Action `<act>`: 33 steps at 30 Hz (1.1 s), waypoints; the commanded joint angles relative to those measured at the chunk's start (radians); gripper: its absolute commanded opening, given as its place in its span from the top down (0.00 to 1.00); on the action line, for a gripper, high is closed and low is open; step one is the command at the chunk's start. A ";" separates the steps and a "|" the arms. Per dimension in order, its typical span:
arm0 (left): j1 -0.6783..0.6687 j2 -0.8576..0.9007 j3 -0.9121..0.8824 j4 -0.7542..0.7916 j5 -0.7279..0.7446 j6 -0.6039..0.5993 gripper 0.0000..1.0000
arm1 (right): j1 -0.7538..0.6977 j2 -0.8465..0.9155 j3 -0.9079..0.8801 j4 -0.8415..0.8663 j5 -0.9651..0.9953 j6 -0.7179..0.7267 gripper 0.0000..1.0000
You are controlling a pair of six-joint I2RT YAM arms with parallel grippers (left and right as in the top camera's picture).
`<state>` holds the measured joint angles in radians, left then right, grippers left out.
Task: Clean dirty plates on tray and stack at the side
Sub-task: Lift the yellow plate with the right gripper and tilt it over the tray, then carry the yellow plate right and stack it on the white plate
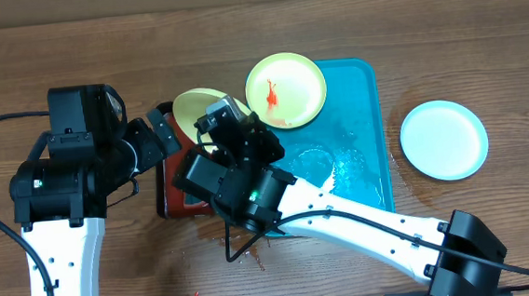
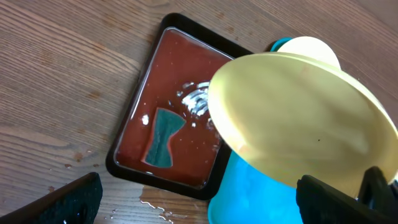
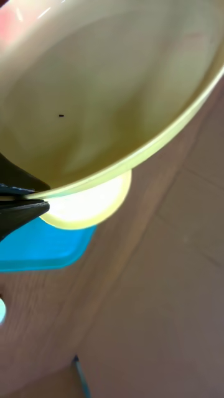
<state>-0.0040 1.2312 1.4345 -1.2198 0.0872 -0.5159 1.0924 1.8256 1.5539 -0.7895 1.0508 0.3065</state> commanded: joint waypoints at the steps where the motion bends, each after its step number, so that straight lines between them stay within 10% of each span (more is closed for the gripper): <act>1: 0.005 0.006 0.014 0.000 0.013 0.019 0.00 | -0.051 -0.002 0.018 -0.010 -0.154 0.207 0.96; 16: 0.005 0.006 0.014 0.000 0.013 0.019 0.00 | -0.656 -0.265 0.084 -0.190 -1.077 0.219 0.96; 25: 0.005 0.006 0.014 0.000 0.013 0.019 0.00 | -1.276 -0.211 0.023 -0.441 -1.131 0.157 0.96; 33: 0.005 0.006 0.014 0.000 0.013 0.019 0.00 | -1.536 -0.157 -0.285 -0.338 -1.157 0.154 0.96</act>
<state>-0.0040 1.2312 1.4345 -1.2198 0.0872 -0.5159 -0.4114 1.6634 1.3563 -1.1519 -0.0601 0.4709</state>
